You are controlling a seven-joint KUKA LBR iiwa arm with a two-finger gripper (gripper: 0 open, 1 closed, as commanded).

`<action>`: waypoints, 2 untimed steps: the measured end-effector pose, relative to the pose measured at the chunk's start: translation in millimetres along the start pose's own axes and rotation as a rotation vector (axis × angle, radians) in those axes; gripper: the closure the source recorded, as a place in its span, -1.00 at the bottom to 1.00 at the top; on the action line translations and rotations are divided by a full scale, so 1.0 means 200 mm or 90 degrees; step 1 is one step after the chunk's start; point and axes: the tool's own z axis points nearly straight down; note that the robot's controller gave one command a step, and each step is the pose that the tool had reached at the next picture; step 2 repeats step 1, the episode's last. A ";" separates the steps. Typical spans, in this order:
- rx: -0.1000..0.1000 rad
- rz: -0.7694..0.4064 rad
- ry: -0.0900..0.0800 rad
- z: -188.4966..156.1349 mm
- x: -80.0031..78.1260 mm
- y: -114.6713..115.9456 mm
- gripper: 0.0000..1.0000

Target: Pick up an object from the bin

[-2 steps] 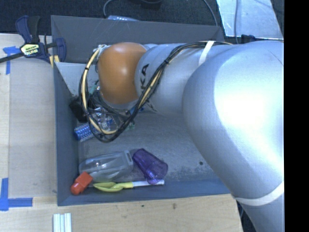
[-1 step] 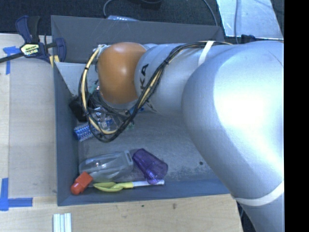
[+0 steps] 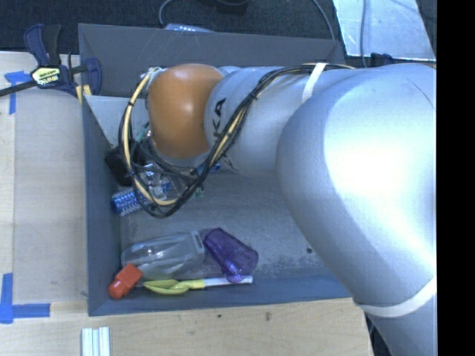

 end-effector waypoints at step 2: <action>0.000 0.020 -0.005 -0.78 -0.06 -0.05 1.00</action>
Offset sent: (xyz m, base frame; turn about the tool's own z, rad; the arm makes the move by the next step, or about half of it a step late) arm 0.0000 0.0000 0.0000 0.0000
